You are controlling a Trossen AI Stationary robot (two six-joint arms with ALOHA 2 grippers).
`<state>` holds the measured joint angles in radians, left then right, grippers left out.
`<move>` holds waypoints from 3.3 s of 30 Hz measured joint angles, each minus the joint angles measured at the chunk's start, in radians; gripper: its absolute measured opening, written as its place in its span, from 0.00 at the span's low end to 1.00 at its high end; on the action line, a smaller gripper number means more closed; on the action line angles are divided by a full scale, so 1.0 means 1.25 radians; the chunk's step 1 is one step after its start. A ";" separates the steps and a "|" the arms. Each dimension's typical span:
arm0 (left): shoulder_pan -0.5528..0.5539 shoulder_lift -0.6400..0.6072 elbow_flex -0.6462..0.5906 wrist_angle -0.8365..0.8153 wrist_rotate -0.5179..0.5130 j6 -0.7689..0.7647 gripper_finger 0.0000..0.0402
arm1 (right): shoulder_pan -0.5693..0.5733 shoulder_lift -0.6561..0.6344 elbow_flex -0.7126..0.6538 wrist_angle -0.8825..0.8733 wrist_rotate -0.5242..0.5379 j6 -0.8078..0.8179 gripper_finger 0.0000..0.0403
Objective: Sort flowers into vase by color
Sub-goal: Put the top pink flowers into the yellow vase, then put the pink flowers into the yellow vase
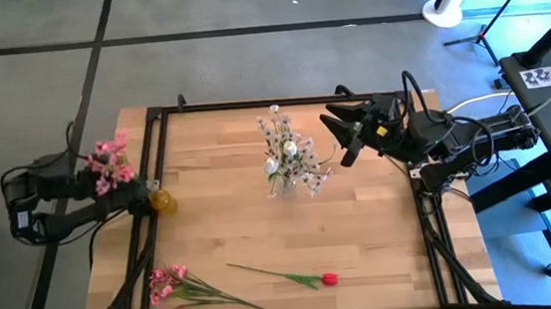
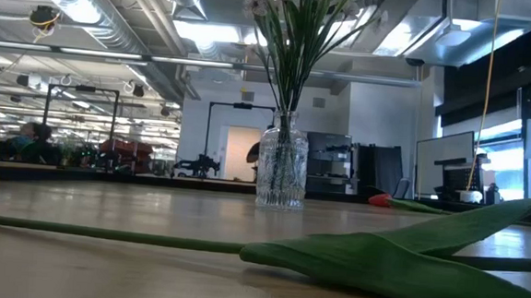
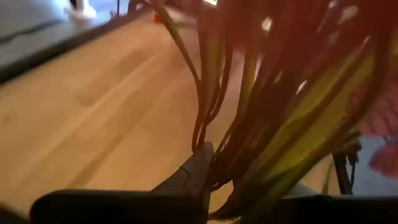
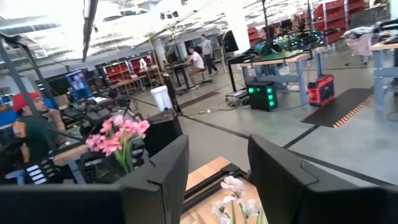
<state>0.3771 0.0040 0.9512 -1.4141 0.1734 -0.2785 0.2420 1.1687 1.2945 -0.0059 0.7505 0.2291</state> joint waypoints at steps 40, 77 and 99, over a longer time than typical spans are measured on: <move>0.000 0.000 -0.137 0.128 -0.019 0.102 0.00 | 0.000 0.000 0.000 -0.004 0.004 -0.003 0.41; 0.000 0.254 0.180 -0.125 0.194 -0.062 0.36 | 0.000 0.000 0.001 -0.060 0.020 -0.041 0.41; 0.000 0.253 0.305 -0.101 0.271 -0.233 0.36 | 0.000 0.000 0.001 -0.060 0.019 -0.041 0.41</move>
<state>0.3771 0.3206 1.3319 -1.5405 0.5120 -0.5695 0.2420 1.1690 1.2953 -0.0807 0.7745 0.1780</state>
